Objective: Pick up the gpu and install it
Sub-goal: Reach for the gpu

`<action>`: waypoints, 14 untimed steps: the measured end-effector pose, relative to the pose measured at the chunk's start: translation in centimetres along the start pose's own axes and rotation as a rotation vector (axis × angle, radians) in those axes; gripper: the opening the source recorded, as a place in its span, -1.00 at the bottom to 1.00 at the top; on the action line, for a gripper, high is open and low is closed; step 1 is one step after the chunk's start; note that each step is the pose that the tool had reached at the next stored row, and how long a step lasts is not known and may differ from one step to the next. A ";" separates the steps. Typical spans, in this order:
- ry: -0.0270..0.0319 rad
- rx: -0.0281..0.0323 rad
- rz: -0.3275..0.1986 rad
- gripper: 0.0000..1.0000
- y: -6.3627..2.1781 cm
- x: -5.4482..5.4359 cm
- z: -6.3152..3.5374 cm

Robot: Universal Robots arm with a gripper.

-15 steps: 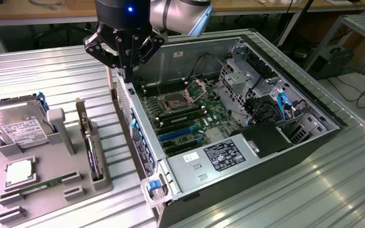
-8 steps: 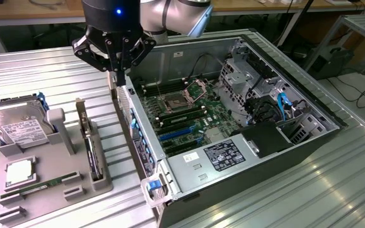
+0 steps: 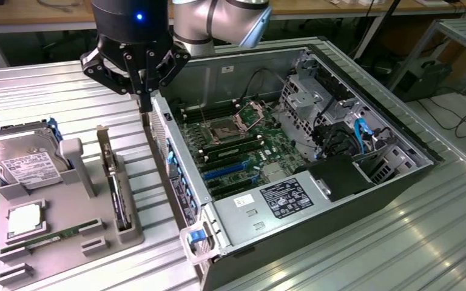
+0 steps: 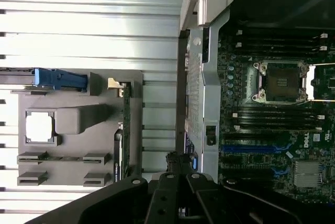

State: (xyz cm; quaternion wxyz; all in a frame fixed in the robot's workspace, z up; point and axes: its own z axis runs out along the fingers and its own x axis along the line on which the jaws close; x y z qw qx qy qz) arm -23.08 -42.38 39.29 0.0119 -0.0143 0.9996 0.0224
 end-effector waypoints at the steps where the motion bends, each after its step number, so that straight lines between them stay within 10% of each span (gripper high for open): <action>1: 0.0001 -0.0001 -0.002 -0.79 -0.04 0.2 0.00; 14: 0.0013 -0.0006 -0.028 -0.79 -0.48 2.5 -0.05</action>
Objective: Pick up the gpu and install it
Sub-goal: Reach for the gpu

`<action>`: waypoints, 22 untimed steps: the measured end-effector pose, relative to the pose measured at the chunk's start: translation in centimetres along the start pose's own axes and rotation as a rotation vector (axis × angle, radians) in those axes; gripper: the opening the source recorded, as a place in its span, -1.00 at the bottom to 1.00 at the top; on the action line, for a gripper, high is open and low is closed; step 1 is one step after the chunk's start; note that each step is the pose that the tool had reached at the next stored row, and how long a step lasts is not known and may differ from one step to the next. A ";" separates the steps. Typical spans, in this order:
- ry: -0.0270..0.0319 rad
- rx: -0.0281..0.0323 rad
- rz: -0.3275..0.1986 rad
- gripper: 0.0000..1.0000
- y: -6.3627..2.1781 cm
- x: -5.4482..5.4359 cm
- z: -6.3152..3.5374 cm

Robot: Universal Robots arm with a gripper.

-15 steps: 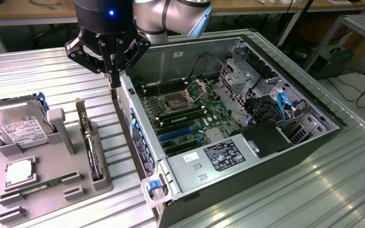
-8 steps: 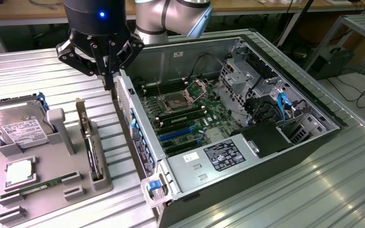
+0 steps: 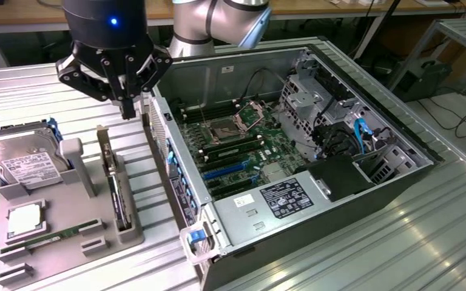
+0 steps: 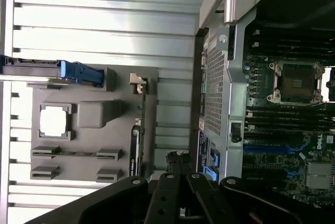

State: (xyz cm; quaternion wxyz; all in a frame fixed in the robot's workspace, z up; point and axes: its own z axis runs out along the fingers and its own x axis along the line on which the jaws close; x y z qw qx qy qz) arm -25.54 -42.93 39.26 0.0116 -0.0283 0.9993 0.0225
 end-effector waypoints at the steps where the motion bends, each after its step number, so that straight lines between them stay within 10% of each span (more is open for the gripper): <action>1: 0.0001 -0.0001 -0.004 -0.79 -0.06 0.3 0.00; 22: 0.0006 -0.0012 -0.016 -0.79 -0.05 5.0 -0.08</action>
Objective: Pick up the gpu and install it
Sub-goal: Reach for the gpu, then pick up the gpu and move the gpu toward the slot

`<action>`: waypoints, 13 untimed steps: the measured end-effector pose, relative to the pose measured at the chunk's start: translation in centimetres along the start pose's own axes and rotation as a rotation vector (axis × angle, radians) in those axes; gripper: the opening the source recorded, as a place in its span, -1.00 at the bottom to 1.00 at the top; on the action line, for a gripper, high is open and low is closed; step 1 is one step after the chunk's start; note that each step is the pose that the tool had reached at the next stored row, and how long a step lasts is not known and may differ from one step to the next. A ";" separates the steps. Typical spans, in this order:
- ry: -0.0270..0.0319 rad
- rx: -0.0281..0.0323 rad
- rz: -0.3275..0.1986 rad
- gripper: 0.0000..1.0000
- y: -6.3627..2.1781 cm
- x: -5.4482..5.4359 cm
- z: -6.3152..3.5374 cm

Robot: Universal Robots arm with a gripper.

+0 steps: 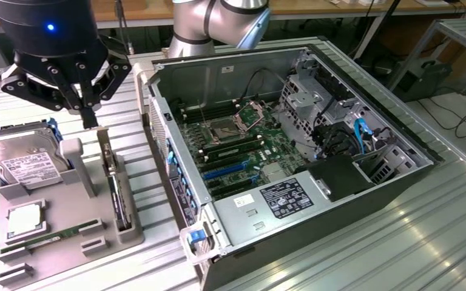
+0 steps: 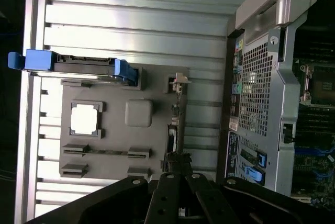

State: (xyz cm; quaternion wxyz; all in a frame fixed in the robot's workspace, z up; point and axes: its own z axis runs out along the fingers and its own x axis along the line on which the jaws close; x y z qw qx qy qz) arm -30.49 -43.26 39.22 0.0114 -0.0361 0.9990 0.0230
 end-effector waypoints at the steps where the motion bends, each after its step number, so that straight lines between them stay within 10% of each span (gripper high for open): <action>1: 0.0000 0.0000 0.000 -0.79 0.00 0.0 0.00; 13: 0.0000 0.0000 0.000 -0.79 0.02 0.3 -0.01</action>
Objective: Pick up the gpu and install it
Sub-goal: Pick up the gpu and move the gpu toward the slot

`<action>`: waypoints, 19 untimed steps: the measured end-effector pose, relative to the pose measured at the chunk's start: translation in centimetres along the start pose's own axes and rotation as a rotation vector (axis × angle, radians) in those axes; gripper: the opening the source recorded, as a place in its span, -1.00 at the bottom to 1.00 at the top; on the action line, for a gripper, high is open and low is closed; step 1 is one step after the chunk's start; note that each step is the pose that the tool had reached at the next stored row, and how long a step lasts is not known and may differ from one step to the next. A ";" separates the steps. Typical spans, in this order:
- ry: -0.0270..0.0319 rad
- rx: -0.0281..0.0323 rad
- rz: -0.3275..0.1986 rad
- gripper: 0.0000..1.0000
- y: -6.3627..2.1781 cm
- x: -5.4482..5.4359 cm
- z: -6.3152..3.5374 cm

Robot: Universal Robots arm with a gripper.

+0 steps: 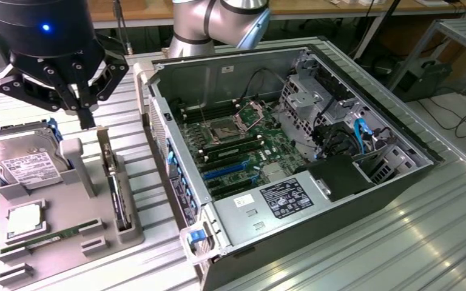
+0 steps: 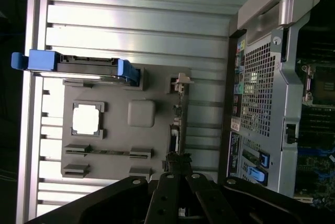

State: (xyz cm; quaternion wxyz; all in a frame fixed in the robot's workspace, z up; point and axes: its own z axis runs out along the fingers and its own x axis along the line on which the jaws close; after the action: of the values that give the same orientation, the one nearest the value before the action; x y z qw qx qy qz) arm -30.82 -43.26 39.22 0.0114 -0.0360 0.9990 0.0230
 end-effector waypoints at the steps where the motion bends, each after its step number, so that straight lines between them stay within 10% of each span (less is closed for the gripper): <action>1: 0.0000 0.0000 0.000 -0.79 0.00 0.0 0.00; 9: 0.0000 0.0000 0.000 -0.77 0.01 0.1 0.00; 19: 0.0000 0.0007 0.000 0.20 0.01 0.2 0.02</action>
State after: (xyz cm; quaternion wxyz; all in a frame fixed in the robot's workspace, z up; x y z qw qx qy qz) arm -31.02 -43.27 39.20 0.0115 -0.0358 0.9990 0.0227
